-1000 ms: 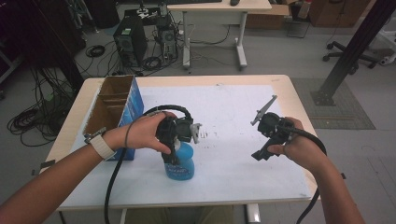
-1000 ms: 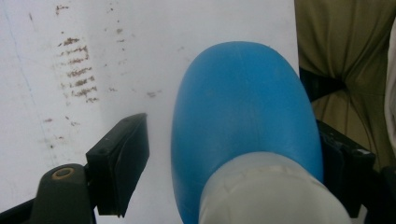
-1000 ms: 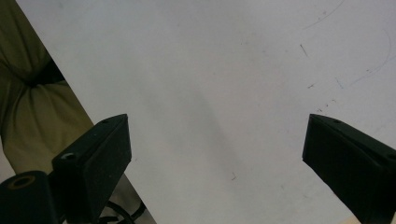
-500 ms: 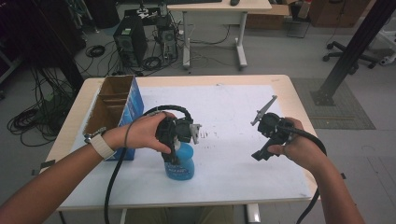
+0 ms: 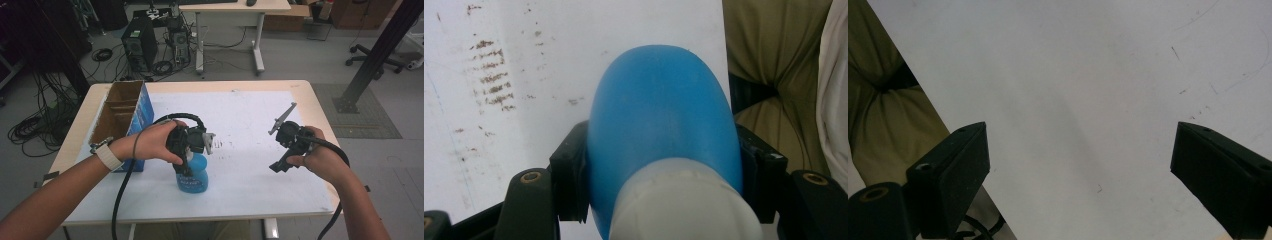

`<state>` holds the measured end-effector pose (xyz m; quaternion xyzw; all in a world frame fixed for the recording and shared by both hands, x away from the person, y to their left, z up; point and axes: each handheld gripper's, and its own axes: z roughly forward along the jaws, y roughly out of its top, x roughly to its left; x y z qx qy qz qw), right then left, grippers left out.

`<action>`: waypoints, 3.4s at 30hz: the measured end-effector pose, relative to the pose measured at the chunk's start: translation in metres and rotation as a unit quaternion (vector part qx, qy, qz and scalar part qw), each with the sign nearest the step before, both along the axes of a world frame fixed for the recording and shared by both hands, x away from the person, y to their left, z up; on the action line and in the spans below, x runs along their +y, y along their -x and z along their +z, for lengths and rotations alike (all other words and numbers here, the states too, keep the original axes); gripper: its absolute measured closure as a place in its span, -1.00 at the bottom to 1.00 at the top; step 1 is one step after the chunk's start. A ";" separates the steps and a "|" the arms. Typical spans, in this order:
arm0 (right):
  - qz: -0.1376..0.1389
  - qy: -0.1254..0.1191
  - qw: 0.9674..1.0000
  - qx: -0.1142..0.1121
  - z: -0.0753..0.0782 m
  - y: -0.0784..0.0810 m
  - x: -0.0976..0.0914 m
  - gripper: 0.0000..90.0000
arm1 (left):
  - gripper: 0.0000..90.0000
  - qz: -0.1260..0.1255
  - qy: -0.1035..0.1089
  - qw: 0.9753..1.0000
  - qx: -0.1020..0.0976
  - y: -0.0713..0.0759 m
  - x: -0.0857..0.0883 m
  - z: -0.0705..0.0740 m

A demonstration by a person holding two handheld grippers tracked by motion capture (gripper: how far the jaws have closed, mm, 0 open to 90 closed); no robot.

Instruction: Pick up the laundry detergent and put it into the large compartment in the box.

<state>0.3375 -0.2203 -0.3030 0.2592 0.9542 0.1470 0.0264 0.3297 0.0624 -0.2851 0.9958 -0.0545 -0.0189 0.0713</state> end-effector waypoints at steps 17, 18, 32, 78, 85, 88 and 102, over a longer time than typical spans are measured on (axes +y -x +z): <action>-0.001 -0.001 1.000 -0.001 0.000 0.001 -0.002 -0.80 | -0.18 0.007 -0.001 1.000 -0.003 0.000 0.001 0.008; -0.001 -0.002 1.000 0.000 0.000 0.001 -0.002 -0.80 | -0.18 0.008 -0.002 1.000 -0.004 0.000 0.001 0.008; 0.000 -0.003 1.000 -0.003 0.001 0.002 -0.001 -0.80 | -0.18 0.015 -0.001 1.000 -0.006 0.002 0.001 0.012; 0.005 -0.001 1.000 -0.008 0.003 0.003 0.002 -0.80 | -0.17 0.119 0.006 0.993 -0.012 0.007 0.011 0.064; 0.006 -0.001 1.000 -0.009 0.004 0.003 0.003 -0.80 | -0.17 0.150 0.018 0.988 -0.009 0.005 0.014 0.073; 0.007 -0.001 1.000 -0.009 0.003 0.003 0.002 -0.80 | -0.17 0.161 0.021 0.987 -0.012 0.004 0.015 0.076; 0.007 0.001 1.000 -0.010 0.004 0.004 0.002 -0.80 | -0.17 0.214 0.028 0.976 -0.009 0.001 0.020 0.096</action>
